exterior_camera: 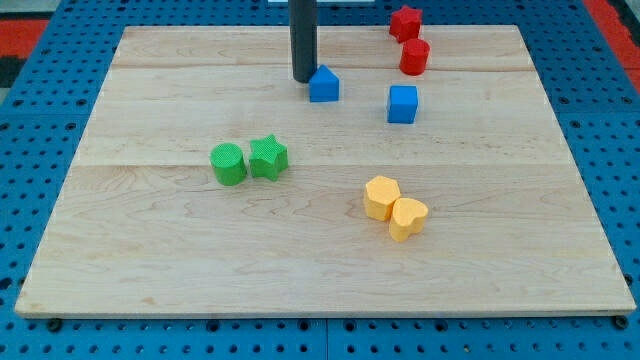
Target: Move the blue triangle towards the top of the yellow pentagon
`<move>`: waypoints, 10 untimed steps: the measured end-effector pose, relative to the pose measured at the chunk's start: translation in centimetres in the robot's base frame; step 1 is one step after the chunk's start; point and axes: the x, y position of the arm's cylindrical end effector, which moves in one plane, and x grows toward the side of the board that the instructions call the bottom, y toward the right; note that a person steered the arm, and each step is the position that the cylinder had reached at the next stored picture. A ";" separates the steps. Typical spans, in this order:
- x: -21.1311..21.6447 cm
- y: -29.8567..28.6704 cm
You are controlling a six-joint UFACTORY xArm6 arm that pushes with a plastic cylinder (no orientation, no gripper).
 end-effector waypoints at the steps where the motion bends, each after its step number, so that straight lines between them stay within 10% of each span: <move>1: -3.5 -0.1; 6: -0.6 4.6; 10: 9.6 6.3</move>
